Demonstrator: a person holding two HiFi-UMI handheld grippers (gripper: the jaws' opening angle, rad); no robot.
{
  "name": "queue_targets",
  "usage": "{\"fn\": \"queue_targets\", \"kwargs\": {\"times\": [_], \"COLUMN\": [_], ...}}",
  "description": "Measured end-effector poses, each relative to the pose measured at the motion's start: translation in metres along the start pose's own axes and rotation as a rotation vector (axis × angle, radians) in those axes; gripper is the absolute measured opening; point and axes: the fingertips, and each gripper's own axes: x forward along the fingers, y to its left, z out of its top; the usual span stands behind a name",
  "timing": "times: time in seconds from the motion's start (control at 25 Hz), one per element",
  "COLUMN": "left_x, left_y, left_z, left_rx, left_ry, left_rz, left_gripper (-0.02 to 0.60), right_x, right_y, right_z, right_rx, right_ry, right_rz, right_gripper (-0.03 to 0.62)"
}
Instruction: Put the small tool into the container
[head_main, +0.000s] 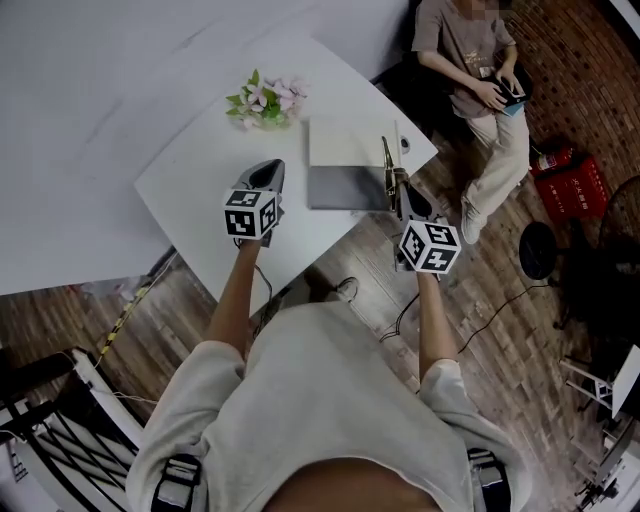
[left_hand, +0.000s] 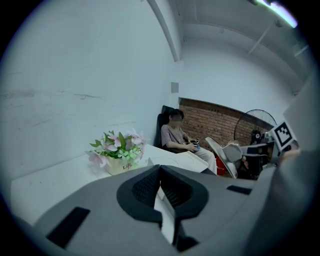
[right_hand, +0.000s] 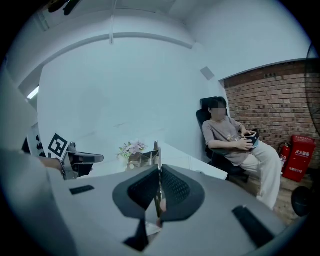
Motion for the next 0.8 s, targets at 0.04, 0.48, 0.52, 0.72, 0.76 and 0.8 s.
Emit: {"fn": "queue_targets", "kwargs": {"times": [0.04, 0.48, 0.52, 0.72, 0.76, 0.8], "left_x": [-0.003, -0.024, -0.025, -0.029, -0.03, -0.03], "left_y": [0.004, 0.04, 0.042, 0.046, 0.047, 0.048], "left_z": [-0.001, -0.013, -0.014, -0.016, -0.016, -0.016], "left_rx": [-0.004, -0.055, -0.06, -0.077, -0.081, -0.083], "left_ry": [0.0, -0.012, -0.012, -0.019, -0.021, -0.024], "left_rz": [0.004, 0.062, 0.066, 0.079, 0.081, 0.083], "left_gripper": [0.008, 0.009, 0.009, 0.009, 0.009, 0.009], "right_x": [0.002, 0.028, 0.03, 0.04, 0.043, 0.045], "right_y": [0.004, 0.037, 0.039, 0.052, 0.055, 0.058], "right_z": [0.0, -0.003, -0.003, -0.004, -0.004, -0.005], "right_rx": [-0.005, -0.071, -0.076, -0.111, -0.13, -0.152], "right_ry": [0.004, 0.04, 0.044, 0.063, 0.068, 0.074], "right_rz": [0.004, 0.058, 0.064, 0.095, 0.102, 0.109], "right_gripper": [0.006, 0.006, 0.006, 0.006, 0.006, 0.006]}}
